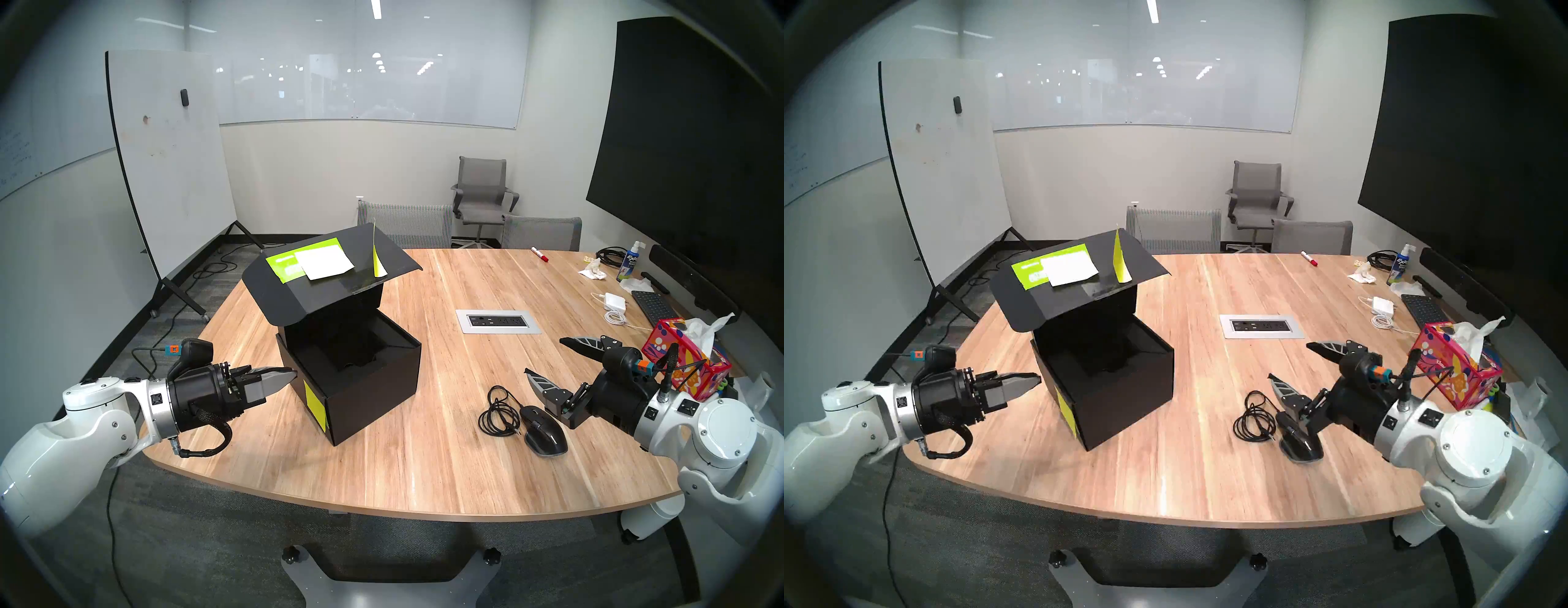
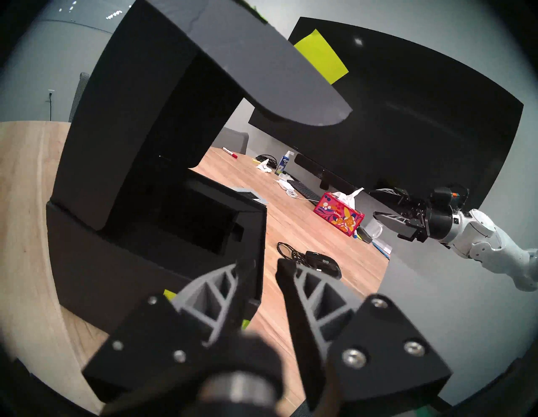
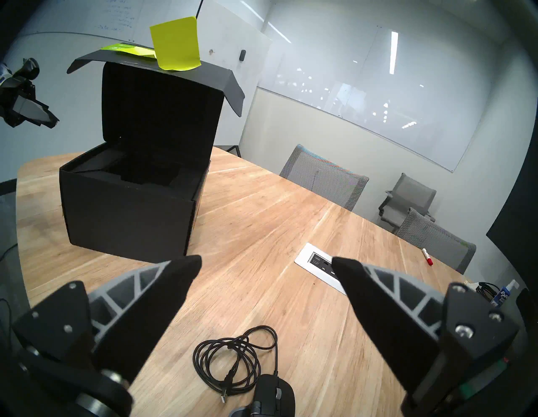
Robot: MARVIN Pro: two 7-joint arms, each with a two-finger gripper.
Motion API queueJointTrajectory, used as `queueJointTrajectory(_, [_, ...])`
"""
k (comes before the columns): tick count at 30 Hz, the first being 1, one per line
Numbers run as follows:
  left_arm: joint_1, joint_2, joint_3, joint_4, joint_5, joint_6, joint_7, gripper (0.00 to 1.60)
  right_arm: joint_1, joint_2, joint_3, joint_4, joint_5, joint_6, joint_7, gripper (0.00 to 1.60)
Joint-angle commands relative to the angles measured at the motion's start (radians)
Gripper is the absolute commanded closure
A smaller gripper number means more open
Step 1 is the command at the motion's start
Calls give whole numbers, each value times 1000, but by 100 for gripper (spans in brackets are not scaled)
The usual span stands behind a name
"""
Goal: Open the box and place the mouse inside
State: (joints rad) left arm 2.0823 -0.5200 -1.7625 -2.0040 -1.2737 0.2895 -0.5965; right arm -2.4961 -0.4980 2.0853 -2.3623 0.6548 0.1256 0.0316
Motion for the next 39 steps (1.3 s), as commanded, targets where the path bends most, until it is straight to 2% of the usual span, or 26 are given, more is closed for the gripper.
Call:
queueJointTrajectory(1, [-47, 5, 3, -6, -9, -9, -9, 90, 0, -2, 3, -6, 0, -3, 2, 0])
queueJointTrajectory(13, [-119, 5, 68, 5, -36, 14, 27, 96, 0, -2, 3, -6, 0, -3, 2, 0])
queueJointTrajectory(14, [-138, 6, 81, 6, -64, 40, 49, 95, 0, -2, 3, -6, 0, -3, 2, 0])
queueJointTrajectory(17, [-179, 3, 107, 14, -87, 60, 77, 93, 0, -2, 3, -6, 0, -3, 2, 0])
queueJointTrajectory(30, [-329, -31, 204, 84, -118, 97, 156, 92, 1, -2, 3, -6, 0, -3, 1, 0])
queueJointTrajectory(39, [-414, -58, 237, 119, -128, 123, 182, 92, 1, -2, 3, -6, 0, -3, 1, 0])
